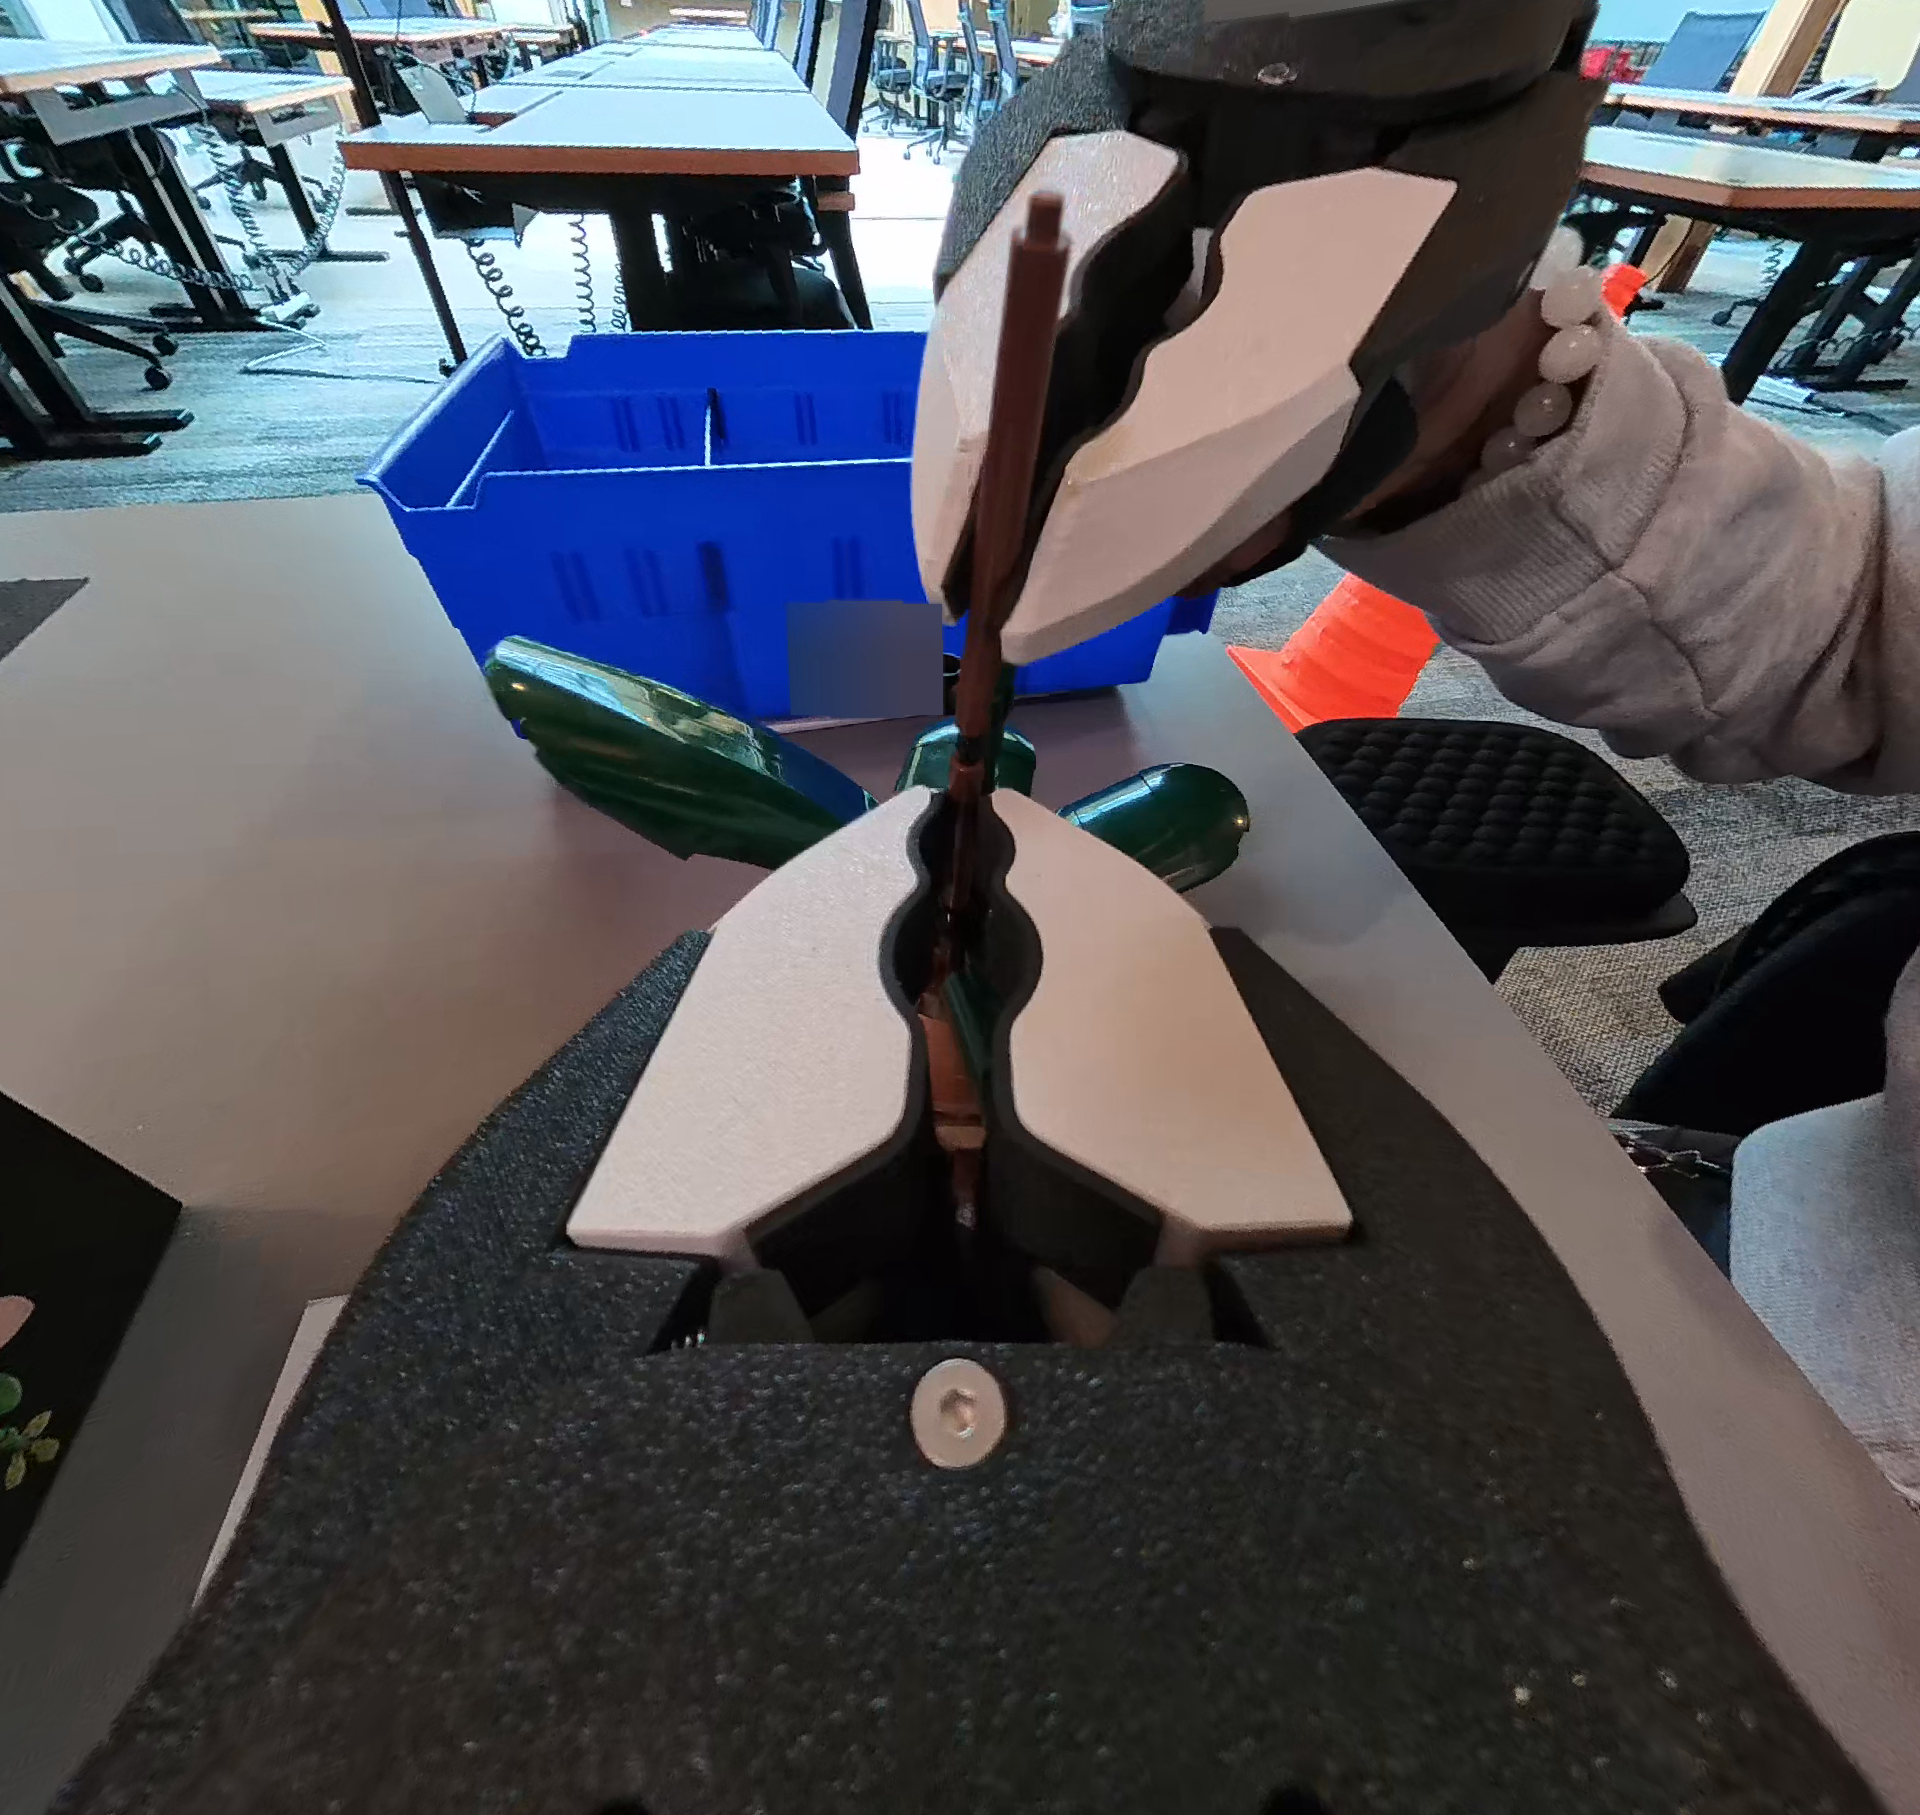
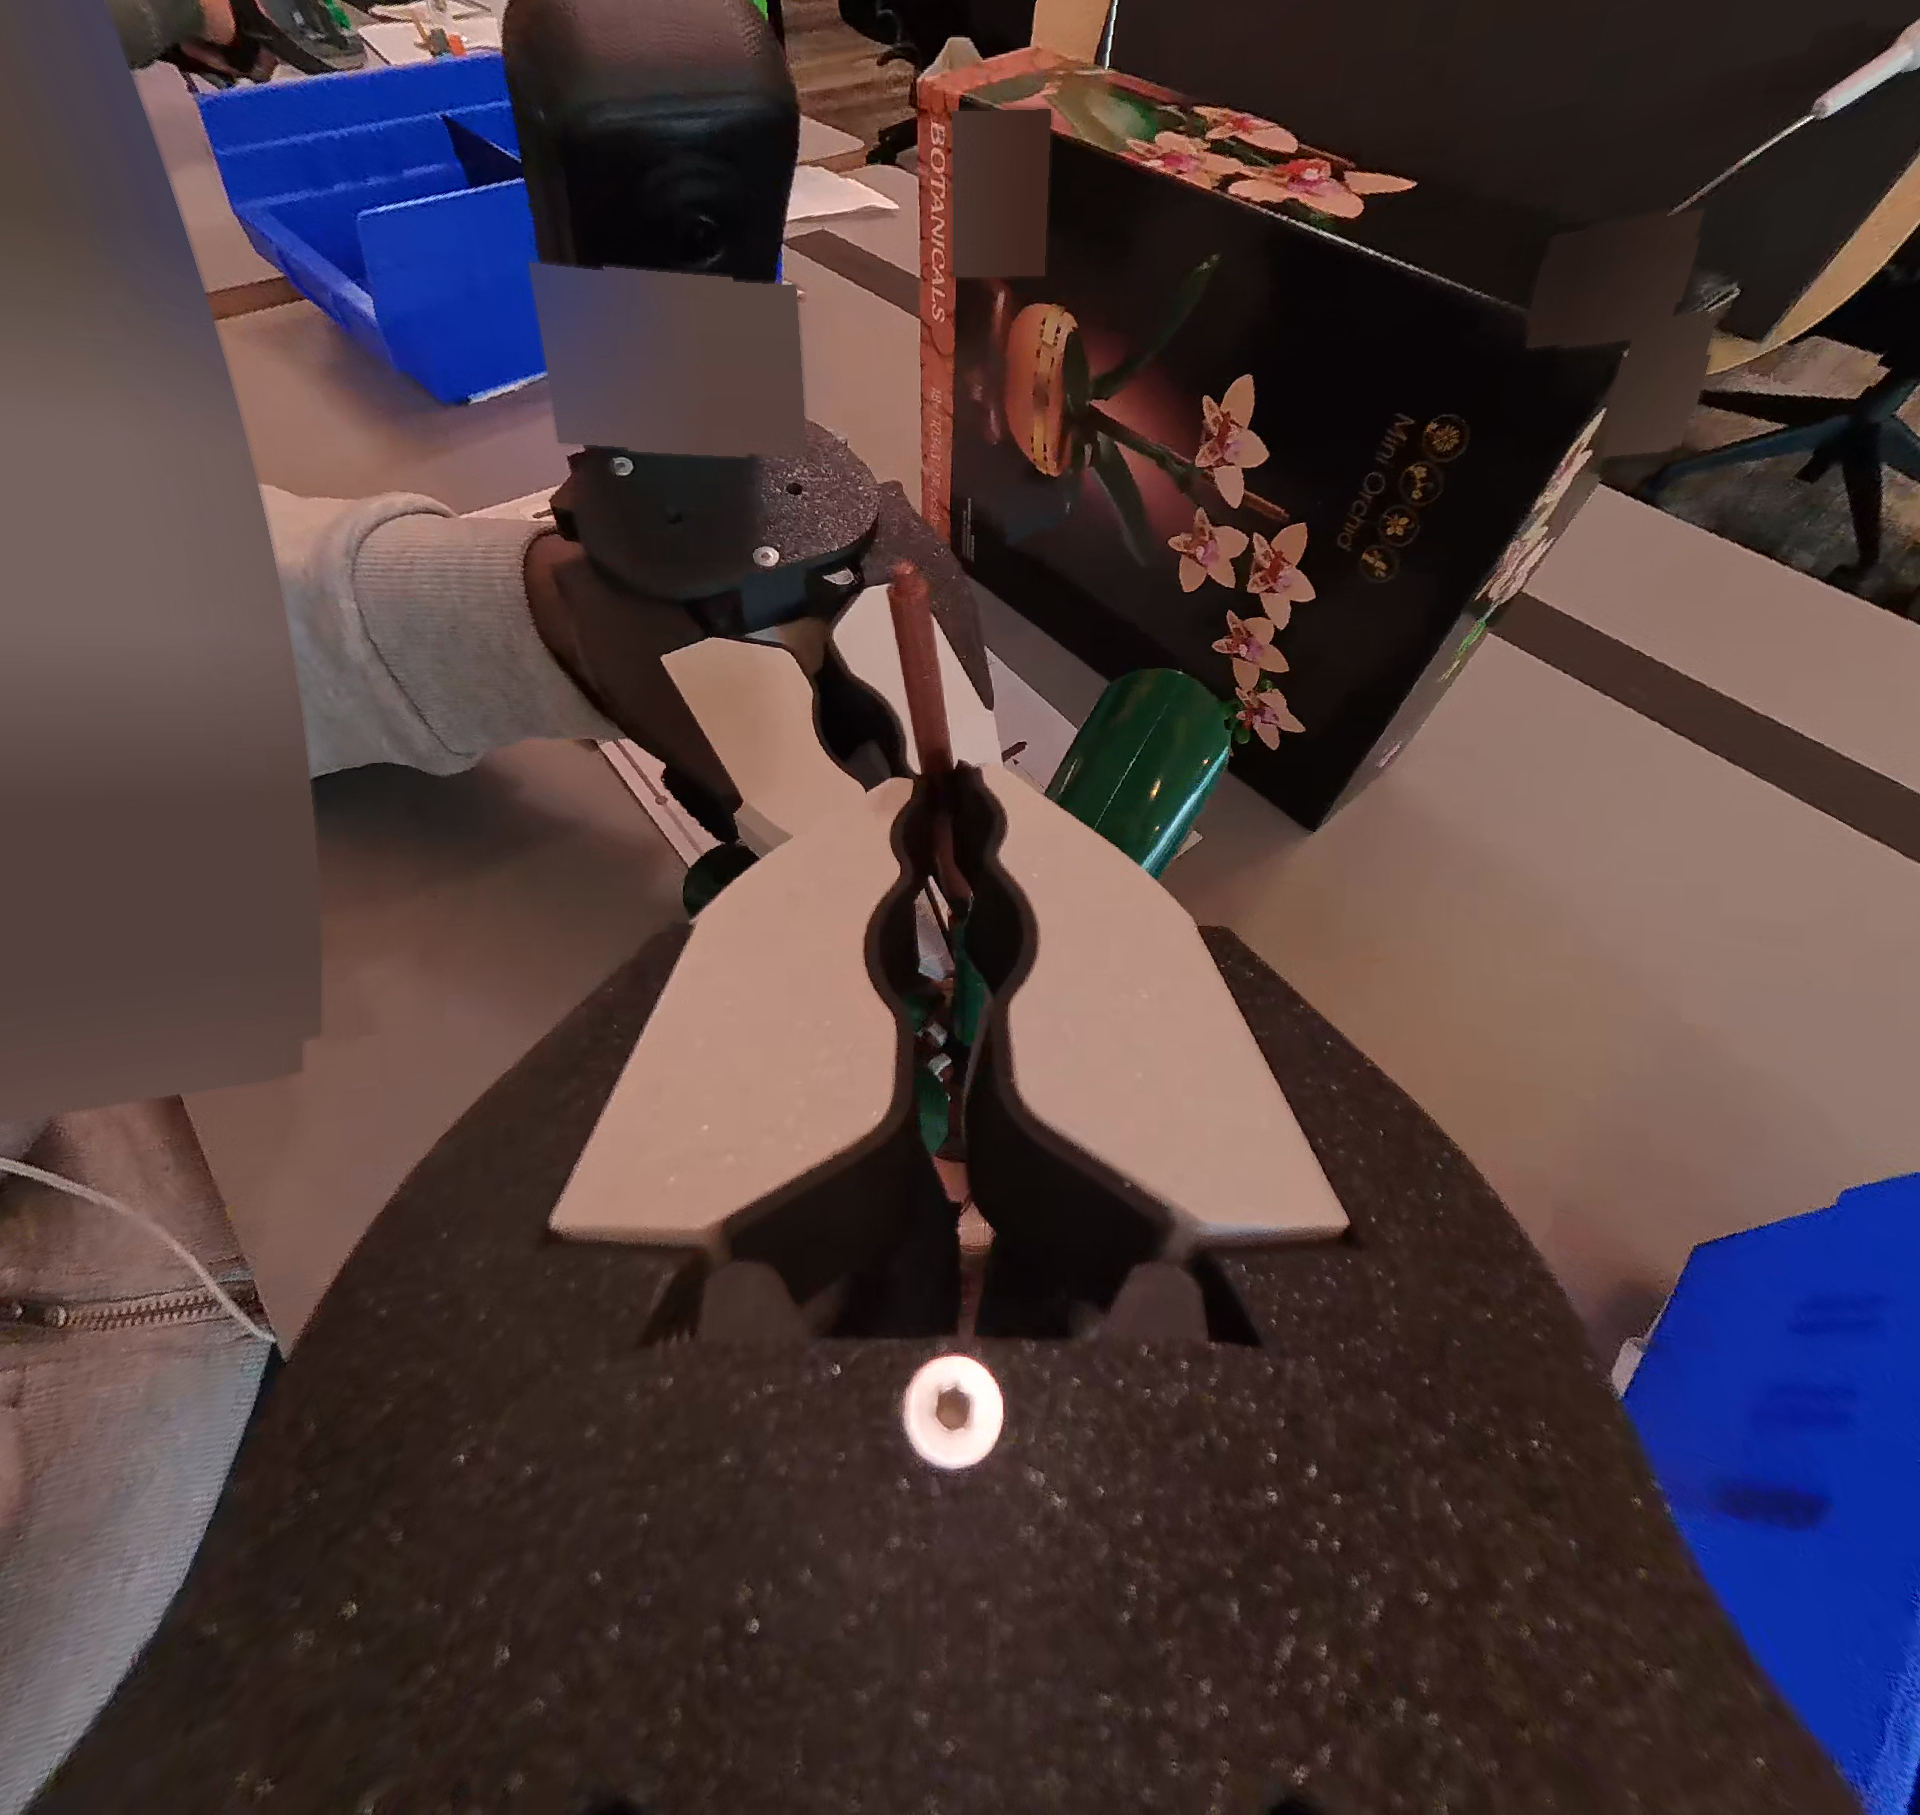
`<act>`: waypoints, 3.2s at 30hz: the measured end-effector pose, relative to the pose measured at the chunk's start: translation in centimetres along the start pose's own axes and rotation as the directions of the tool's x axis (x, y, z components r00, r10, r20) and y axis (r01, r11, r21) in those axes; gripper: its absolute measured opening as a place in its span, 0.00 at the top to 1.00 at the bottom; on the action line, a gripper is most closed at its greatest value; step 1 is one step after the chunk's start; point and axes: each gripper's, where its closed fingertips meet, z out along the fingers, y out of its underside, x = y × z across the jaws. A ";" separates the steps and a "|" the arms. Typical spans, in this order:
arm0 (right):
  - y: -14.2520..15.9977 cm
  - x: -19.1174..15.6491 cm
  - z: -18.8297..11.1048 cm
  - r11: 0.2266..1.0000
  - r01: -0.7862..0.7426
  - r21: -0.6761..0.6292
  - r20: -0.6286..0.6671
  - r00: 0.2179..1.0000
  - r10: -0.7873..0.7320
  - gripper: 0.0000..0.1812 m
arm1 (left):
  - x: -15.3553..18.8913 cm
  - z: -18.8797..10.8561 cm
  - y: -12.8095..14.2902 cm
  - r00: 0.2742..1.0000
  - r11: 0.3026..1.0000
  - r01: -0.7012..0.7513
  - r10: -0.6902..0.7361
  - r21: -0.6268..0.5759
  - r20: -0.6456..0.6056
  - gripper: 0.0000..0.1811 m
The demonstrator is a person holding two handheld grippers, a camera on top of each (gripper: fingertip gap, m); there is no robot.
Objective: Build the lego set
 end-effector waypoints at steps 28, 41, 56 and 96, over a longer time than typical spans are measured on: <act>0.8 0.5 -1.7 0.966 0.209 -0.154 0.051 0.978 -0.204 0.93 | 0.6 0.4 -0.1 1.000 1.000 -0.001 0.000 -0.024 -0.031 0.98; 2.3 0.1 -0.8 0.740 0.324 -0.589 0.276 0.942 -0.193 0.97 | 0.6 0.4 -0.1 1.000 0.999 -0.014 0.013 -0.037 -0.022 0.98; 2.4 0.1 -0.6 0.611 0.356 -0.707 0.254 0.934 -0.250 0.98 | 0.5 0.3 0.0 1.000 0.998 -0.029 0.028 -0.050 -0.008 0.98; 3.3 -0.3 -0.5 0.466 0.375 -0.801 0.315 0.927 -0.205 0.97 | 0.7 0.3 0.1 0.999 0.995 -0.049 0.049 -0.082 -0.005 0.98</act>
